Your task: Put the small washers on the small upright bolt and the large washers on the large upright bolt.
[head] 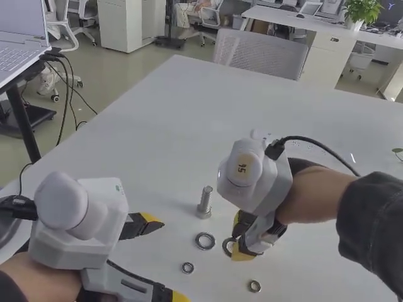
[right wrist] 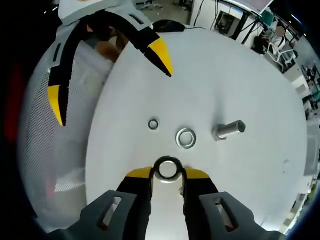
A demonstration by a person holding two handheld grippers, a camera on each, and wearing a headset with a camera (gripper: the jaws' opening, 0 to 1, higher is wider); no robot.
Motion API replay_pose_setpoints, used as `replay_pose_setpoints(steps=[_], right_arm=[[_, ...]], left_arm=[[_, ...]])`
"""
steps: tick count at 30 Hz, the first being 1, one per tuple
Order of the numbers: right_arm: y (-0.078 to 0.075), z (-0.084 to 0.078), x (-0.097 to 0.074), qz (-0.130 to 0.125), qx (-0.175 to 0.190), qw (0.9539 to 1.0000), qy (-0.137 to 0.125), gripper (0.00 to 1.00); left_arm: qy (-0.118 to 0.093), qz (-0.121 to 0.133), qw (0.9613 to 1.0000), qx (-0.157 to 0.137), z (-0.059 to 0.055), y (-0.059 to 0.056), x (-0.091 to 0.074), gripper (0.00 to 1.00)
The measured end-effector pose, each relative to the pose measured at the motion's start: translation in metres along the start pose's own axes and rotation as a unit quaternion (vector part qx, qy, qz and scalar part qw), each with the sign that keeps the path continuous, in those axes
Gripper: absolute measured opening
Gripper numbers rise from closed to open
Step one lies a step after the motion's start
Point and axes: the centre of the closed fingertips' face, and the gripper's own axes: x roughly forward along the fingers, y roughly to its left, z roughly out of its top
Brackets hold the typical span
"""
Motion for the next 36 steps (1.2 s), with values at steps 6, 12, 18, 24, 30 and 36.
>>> replay_pose_setpoints(steps=[6,12,18,24,30,36], right_arm=[[-0.012,0.007,-0.02,-0.01,0.0,0.9999,-0.008,0.23],[-0.028,0.013,-0.038,-0.025,-0.006,0.9996,-0.007,0.23],[-0.04,0.024,-0.048,-0.032,-0.013,0.9994,-0.011,0.23],[-0.05,0.033,-0.053,-0.034,-0.021,0.9992,-0.008,0.23],[-0.064,0.046,-0.056,-0.039,-0.029,0.9988,-0.008,0.23],[-0.08,0.053,-0.054,-0.04,-0.032,0.9987,-0.01,0.23]], left_arm=[[0.0,-0.003,1.0,0.001,0.001,-0.001,0.0,0.91],[-0.002,-0.003,1.0,0.001,0.001,-0.002,0.0,0.9],[-0.003,-0.004,1.0,0.0,0.001,-0.003,0.0,0.9],[-0.002,-0.003,1.0,0.0,0.0,-0.003,0.0,0.9],[-0.002,-0.004,1.0,-0.001,0.0,-0.003,0.0,0.9],[-0.001,-0.003,1.0,-0.002,0.0,-0.002,0.0,0.9]])
